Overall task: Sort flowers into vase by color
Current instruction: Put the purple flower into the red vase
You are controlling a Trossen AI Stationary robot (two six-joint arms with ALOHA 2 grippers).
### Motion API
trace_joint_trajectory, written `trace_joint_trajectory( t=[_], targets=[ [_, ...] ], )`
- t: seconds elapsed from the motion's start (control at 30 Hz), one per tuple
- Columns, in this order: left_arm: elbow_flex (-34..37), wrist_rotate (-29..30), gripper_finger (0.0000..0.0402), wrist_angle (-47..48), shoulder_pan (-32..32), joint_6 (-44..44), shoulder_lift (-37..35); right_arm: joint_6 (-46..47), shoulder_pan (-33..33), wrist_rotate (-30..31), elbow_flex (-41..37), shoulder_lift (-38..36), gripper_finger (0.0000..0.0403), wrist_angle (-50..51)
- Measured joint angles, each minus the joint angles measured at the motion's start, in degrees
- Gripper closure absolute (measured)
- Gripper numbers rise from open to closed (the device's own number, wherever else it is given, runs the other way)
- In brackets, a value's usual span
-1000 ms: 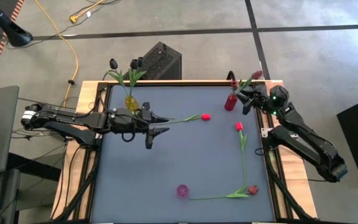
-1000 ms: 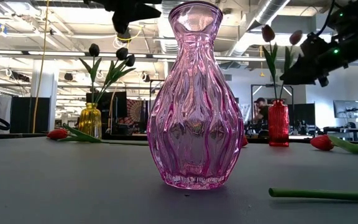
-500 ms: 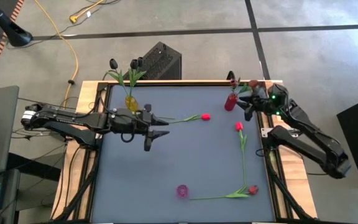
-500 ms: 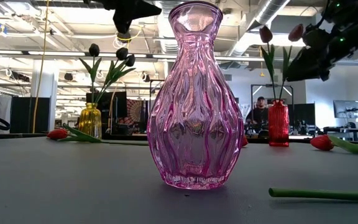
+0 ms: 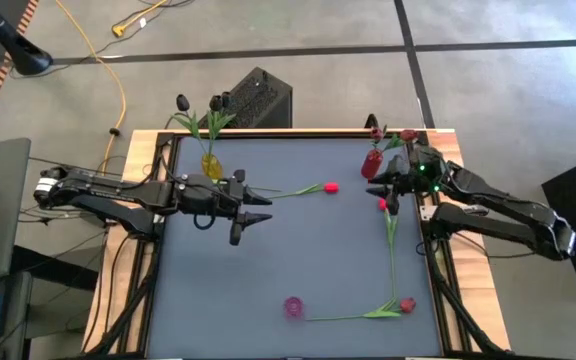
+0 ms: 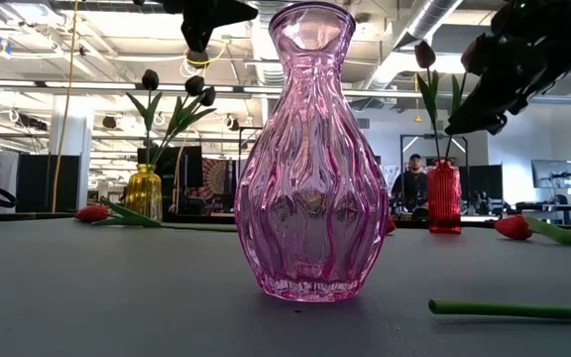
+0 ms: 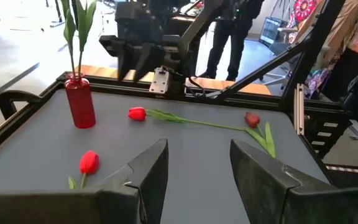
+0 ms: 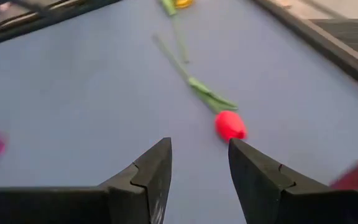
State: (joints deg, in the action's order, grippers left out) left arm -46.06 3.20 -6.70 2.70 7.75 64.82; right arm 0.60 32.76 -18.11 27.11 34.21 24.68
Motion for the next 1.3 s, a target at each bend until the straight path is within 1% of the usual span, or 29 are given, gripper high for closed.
trace_joint_trajectory(
  t=[0.33,0.5,0.67,0.83,0.93,1.03,1.17,1.23,1.3],
  targets=[
    [0.0,0.0,0.0241,0.0,0.0,0.0,0.0,0.0,-12.6,0.0,0.0,0.0,0.0219,-0.2],
    [0.0,0.0,0.0241,0.0,0.0,-0.2,0.0,1.3,-21.8,0.0,0.0,1.5,0.0219,-2.3],
    [0.0,0.0,0.0241,0.1,0.0,-1.1,0.0,1.1,-32.4,0.7,0.0,5.1,0.0219,-6.0],
    [0.0,-0.3,0.0241,0.2,0.0,-1.0,0.0,1.5,-42.1,4.8,0.0,9.6,0.0219,-6.8],
    [0.0,-1.9,0.0241,0.2,0.0,-1.2,0.0,5.6,-46.0,6.0,0.4,11.7,0.0222,-5.5],
    [0.0,-3.1,0.0241,0.1,0.0,-1.9,0.0,9.7,-49.2,6.3,2.8,14.0,0.023,-3.6],
    [1.5,-4.6,0.0241,-2.2,0.0,-2.0,1.1,14.2,-53.9,7.2,6.0,17.8,0.0244,-3.5],
    [2.3,-5.6,0.0241,-5.1,0.0,-2.0,2.5,16.5,-56.4,7.7,7.3,20.3,0.025,-3.4],
    [3.4,-6.1,0.0241,-5.5,0.2,-1.7,3.2,19.5,-58.8,7.7,8.7,23.2,0.0255,-3.2]
  ],
)
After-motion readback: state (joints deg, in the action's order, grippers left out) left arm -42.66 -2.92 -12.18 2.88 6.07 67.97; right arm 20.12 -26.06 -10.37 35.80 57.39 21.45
